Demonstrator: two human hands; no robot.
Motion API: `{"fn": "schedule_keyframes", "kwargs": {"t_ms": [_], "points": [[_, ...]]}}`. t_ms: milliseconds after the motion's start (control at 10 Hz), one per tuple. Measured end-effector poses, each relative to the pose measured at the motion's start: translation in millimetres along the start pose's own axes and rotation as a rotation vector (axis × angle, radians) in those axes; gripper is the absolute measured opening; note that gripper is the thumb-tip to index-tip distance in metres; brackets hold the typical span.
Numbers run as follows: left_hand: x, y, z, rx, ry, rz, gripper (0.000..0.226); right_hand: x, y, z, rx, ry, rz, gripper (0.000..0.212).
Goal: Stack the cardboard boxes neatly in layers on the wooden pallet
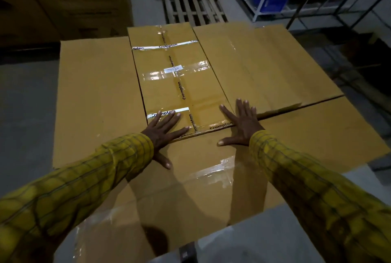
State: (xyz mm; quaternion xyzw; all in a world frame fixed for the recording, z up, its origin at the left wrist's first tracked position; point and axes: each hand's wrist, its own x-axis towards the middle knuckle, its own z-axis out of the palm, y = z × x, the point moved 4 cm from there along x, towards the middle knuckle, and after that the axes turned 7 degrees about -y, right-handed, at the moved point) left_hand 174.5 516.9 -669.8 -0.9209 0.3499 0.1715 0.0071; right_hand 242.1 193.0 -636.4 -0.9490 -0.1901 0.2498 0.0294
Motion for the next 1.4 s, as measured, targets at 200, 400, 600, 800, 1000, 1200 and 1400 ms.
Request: {"fn": "schedule_keyframes", "kwargs": {"t_ms": [200,400,600,800,1000,1200,1400], "points": [[0.4,0.7,-6.0,0.000,-0.069,-0.039,0.145,2.2,-1.8,3.0,-0.052,-0.043,0.009,0.133],[-6.6,11.5,-16.7,0.062,-0.214,-0.244,0.152,6.0,-2.1,6.1,-0.110,-0.081,0.022,0.136],[-16.2,38.8,-35.5,0.004,-0.296,-0.651,0.156,9.5,1.5,5.0,-0.120,-0.113,-0.003,0.138],[18.2,89.3,-39.2,-0.413,-0.177,-1.120,0.155,10.2,4.6,8.4,-0.079,-0.081,-0.055,0.140],[31.0,104.4,-27.8,-0.539,-0.180,-1.303,0.145,16.2,7.6,11.2,-0.061,-0.069,-0.113,0.139],[20.1,105.8,-21.1,-0.505,-0.175,-1.263,0.139,16.3,6.3,9.2,-0.099,-0.089,-0.108,0.140],[-23.8,146.6,-39.3,-0.568,-0.031,-1.329,0.121,19.3,3.5,1.4,-0.158,-0.184,-0.039,0.141]]}}
